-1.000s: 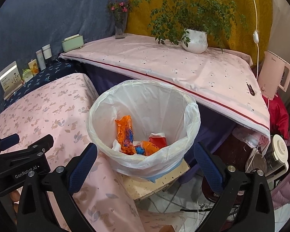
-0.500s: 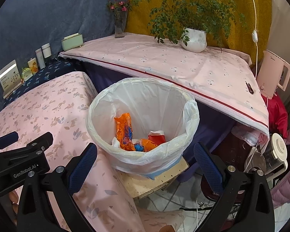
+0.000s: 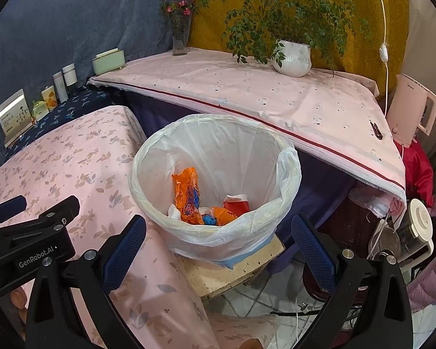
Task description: Collect trash
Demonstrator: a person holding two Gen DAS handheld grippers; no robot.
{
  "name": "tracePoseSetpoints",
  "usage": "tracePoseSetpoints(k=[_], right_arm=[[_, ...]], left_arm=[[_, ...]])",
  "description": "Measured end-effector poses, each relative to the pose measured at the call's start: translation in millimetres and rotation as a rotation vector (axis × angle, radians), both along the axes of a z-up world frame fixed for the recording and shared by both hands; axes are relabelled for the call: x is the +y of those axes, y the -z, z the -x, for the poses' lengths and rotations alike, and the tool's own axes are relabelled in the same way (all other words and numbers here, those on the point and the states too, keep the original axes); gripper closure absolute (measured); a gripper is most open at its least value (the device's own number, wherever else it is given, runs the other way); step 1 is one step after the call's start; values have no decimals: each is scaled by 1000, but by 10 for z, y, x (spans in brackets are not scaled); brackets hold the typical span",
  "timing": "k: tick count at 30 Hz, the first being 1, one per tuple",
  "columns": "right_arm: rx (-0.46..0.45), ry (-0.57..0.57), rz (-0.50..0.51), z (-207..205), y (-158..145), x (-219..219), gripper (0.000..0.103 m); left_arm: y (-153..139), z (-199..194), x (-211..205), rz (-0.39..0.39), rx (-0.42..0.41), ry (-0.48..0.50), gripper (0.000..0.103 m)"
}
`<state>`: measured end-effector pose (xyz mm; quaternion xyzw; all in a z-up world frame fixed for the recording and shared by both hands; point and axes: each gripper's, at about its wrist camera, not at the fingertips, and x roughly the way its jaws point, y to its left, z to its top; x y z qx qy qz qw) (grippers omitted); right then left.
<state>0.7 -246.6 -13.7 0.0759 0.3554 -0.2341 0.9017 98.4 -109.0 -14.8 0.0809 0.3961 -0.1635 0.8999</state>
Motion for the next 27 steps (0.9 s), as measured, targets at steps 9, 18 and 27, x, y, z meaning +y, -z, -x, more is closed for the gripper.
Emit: tracePoseSetpoints(k=[9,18,27], right_arm=[[3,2,-2,5,30,-9,6],[4,1,-1,3,37,-13,6],[2,4,-2,8,34,-13,6]], left_arm=[[22,-3,-15,0,11,6,9],[35,-2,-20,-4,11,9,9],[46,-14,11,-1,16,-9,9]])
